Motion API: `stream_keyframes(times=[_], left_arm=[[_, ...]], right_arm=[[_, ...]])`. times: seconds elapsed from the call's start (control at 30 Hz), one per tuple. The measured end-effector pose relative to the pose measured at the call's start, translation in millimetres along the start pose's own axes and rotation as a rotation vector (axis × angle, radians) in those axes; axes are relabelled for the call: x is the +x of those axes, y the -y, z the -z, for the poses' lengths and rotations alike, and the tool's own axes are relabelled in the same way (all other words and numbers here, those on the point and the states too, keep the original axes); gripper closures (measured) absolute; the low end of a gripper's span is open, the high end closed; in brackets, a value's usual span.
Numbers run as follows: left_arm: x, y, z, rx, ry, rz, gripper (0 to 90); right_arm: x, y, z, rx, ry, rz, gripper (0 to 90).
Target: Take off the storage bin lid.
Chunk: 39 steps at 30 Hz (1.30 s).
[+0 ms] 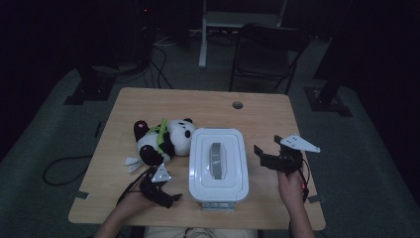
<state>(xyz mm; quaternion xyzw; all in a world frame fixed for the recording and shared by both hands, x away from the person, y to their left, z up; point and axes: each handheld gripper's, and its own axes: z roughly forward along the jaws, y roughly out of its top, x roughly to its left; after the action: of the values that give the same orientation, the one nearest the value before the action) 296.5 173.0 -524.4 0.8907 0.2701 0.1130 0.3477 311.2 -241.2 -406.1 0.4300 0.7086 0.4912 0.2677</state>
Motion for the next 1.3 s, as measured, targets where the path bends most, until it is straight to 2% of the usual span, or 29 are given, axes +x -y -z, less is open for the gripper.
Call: stream_keyframes(times=[0.13, 0.2, 0.23, 0.43, 0.53, 0.63, 0.7, 0.73, 0.8, 0.97, 1.07, 1.13, 1.2, 1.3], left_arm=[[0.0, 0.0, 0.0, 0.000, 0.000, 0.000, 1.5], [0.0, 0.0, 0.0, 0.000, 0.000, 0.000, 1.5], [0.0, 0.0, 0.0, 0.000, 0.000, 0.000, 1.5], [0.0, 0.0, 0.0, 0.000, 0.000, 0.000, 1.5], [0.1, 0.0, 0.0, 0.000, 0.000, -0.001, 1.5], [0.1, 0.0, 0.0, 0.000, 0.000, -0.001, 1.5], [-0.1, 0.0, -0.1, -0.001, 0.000, 0.001, 1.5], [0.0, 0.0, 0.0, 0.000, 0.000, 0.000, 1.5], [0.2, 0.0, 0.1, 0.001, 0.000, -0.002, 1.5], [0.2, 0.0, 0.1, 0.002, 0.000, -0.002, 1.5], [0.2, 0.0, 0.1, 0.001, 0.000, -0.002, 1.5], [0.1, 0.0, 0.1, 0.001, 0.000, -0.002, 1.5], [0.1, 0.0, 0.1, 0.001, 0.000, -0.002, 1.5], [0.0, 0.0, 0.0, 0.000, 0.000, 0.000, 1.5]], right_arm=[[13.3, -10.2, 7.7, -0.020, -0.047, 0.038, 13.4], [19.8, -14.5, 10.7, -0.033, -0.103, 0.044, 12.9], [22.1, -15.5, 11.4, -0.040, -0.111, 0.050, 12.9], [40.0, -19.2, 11.0, -0.031, -0.238, 0.089, 12.3], [48.0, -19.5, 9.3, -0.011, -0.282, 0.103, 11.8], [56.1, -17.3, 6.6, 0.013, -0.312, 0.090, 11.5], [62.7, -14.3, 4.1, 0.028, -0.306, 0.103, 11.4], [64.5, -12.9, 2.5, 0.038, -0.326, 0.104, 11.4], [67.8, -10.5, -1.9, 0.051, -0.346, 0.077, 11.4], [73.4, -6.8, -9.8, 0.070, -0.438, 0.035, 11.4], [79.2, -6.1, -13.0, 0.080, -0.465, 0.042, 11.4], [84.0, -5.2, -16.0, 0.092, -0.465, 0.068, 11.8], [87.2, -4.5, -19.2, 0.110, -0.476, 0.100, 14.2], [90.0, -4.5, -22.3, 0.123, -0.502, 0.122, 20.1]])
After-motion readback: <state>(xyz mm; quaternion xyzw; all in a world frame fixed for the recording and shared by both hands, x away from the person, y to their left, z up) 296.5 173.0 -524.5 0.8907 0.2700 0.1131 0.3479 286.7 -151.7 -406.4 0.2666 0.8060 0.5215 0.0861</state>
